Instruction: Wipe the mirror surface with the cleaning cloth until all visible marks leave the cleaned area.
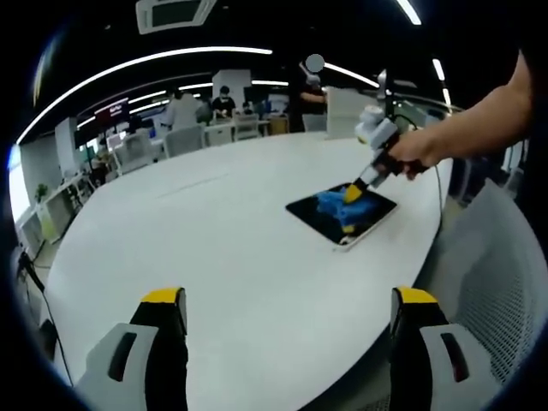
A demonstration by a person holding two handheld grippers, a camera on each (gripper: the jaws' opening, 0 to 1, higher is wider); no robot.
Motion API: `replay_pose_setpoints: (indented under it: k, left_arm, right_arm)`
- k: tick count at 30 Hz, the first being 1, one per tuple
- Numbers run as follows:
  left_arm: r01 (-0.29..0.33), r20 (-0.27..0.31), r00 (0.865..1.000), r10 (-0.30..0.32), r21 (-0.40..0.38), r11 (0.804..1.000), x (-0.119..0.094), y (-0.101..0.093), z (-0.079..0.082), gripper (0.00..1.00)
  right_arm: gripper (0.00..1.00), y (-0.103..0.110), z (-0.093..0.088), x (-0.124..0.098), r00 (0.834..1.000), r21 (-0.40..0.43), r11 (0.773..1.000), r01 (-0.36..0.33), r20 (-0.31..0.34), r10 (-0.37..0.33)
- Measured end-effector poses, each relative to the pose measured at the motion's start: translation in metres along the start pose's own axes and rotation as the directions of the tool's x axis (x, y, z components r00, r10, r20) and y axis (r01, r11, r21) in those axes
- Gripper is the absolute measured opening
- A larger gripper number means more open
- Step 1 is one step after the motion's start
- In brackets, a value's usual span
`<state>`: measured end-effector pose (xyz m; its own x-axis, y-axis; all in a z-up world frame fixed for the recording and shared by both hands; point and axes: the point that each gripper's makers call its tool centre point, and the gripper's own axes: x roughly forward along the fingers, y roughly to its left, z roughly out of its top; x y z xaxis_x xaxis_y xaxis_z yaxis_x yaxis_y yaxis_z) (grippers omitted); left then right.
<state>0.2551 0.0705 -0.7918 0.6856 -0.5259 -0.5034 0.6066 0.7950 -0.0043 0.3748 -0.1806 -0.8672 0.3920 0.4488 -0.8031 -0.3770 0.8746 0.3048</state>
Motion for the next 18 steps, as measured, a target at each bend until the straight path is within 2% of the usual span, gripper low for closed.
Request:
replay_pose_setpoints:
  k: [10,18]
  left_arm:
    - [0.004,0.012,1.0,-0.004,-0.005,1.0,0.0,0.0,0.002,0.99]
    - [0.0,0.018,1.0,0.0,-0.004,1.0,-0.001,0.0,0.004,0.99]
  right_arm:
    - [0.0,-0.012,-0.002,-0.006,1.0,-0.023,1.0,0.016,-0.013,-0.017]
    - [0.0,-0.027,-0.004,-0.012,1.0,-0.008,1.0,0.029,-0.01,-0.029]
